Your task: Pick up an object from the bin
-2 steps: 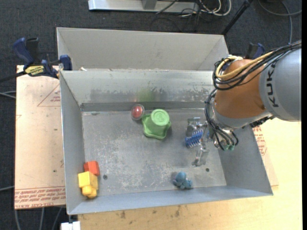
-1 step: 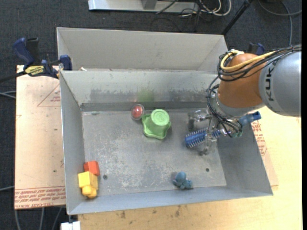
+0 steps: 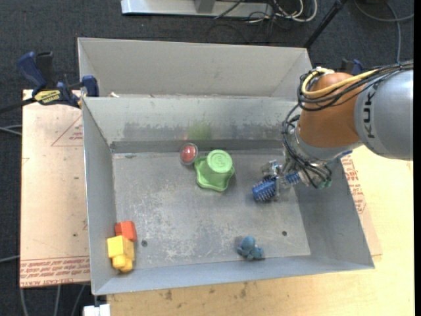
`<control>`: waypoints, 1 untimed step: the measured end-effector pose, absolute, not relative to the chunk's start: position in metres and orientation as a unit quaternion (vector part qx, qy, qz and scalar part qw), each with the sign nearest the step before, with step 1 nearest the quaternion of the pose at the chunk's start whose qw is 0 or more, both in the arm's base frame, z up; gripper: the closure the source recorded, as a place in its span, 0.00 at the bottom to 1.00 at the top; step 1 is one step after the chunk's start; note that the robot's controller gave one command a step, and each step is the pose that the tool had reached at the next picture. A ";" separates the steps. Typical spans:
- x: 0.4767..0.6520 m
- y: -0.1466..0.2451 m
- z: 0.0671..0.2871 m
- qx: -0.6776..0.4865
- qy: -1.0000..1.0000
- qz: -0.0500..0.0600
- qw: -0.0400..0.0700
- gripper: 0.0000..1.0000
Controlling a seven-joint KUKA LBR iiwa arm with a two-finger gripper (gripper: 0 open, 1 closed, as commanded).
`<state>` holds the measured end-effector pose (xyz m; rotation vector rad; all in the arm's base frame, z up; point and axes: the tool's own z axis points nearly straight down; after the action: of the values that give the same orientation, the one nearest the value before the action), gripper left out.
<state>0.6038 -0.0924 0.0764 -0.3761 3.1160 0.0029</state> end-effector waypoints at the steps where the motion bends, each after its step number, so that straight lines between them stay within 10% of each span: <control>1: 0.595 -0.091 0.193 -0.110 0.994 -0.001 0.005 1.00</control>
Offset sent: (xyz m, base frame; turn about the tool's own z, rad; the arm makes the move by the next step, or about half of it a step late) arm -0.0107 0.0004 0.1123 0.0206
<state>0.5953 -0.0913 0.1930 -0.3447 3.1127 -0.0024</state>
